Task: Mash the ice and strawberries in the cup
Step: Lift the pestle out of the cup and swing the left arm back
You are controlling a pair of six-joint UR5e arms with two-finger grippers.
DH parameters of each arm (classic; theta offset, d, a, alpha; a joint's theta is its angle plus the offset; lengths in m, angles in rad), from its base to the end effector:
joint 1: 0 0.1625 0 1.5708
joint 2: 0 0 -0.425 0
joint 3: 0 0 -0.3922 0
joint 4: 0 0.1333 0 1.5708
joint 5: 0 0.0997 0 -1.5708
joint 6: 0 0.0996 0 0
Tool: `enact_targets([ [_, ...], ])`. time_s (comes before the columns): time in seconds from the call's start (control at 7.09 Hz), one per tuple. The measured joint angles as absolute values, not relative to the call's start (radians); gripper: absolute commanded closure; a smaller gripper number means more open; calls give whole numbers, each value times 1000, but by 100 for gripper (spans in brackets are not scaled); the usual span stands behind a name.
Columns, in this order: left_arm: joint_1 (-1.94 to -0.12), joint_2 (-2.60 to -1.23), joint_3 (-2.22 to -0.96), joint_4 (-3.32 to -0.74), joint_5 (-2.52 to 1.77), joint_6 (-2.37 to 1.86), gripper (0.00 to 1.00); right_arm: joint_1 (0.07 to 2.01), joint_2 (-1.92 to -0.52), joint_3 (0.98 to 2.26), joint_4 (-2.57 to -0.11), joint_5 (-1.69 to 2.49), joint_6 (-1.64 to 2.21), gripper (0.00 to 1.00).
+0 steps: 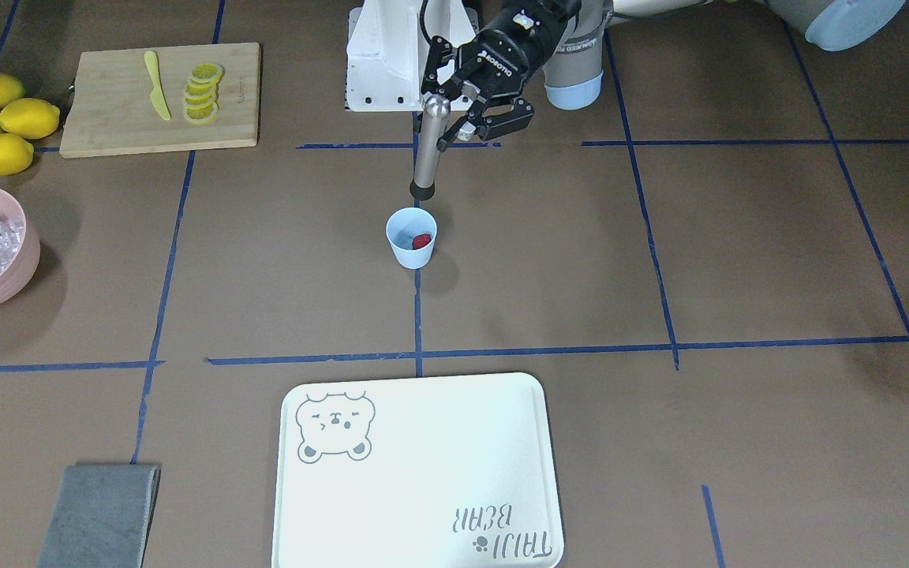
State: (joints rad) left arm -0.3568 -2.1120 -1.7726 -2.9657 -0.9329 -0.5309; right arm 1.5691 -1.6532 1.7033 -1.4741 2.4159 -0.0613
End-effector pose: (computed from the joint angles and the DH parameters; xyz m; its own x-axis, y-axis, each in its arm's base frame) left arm 0.4216 -0.3627 0.1344 0.3930 0.5929 -0.7029 0.8144 0.1305 0.5654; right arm 0.0580 -0.4651 0.6172 0.6621 -0.1709 0.7296 0.0423 0.9806 0.1913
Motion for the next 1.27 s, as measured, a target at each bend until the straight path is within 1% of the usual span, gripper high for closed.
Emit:
enact_targets([
  [0.28,-409,-2047,-1802,-2898,-1013,-723,100,1569,-1652,1704,-1474,2415,-62,1],
  [0.85,-712,-1812,-1789,-2786,-1526,-1128,100,1569,-1654,1717,-1471,2418,-61,1],
  [1.27,-805,-1666,-1788,-2695,-1772,-1323,100,1570,-1657,1718,-1469,2422,-61,1],
])
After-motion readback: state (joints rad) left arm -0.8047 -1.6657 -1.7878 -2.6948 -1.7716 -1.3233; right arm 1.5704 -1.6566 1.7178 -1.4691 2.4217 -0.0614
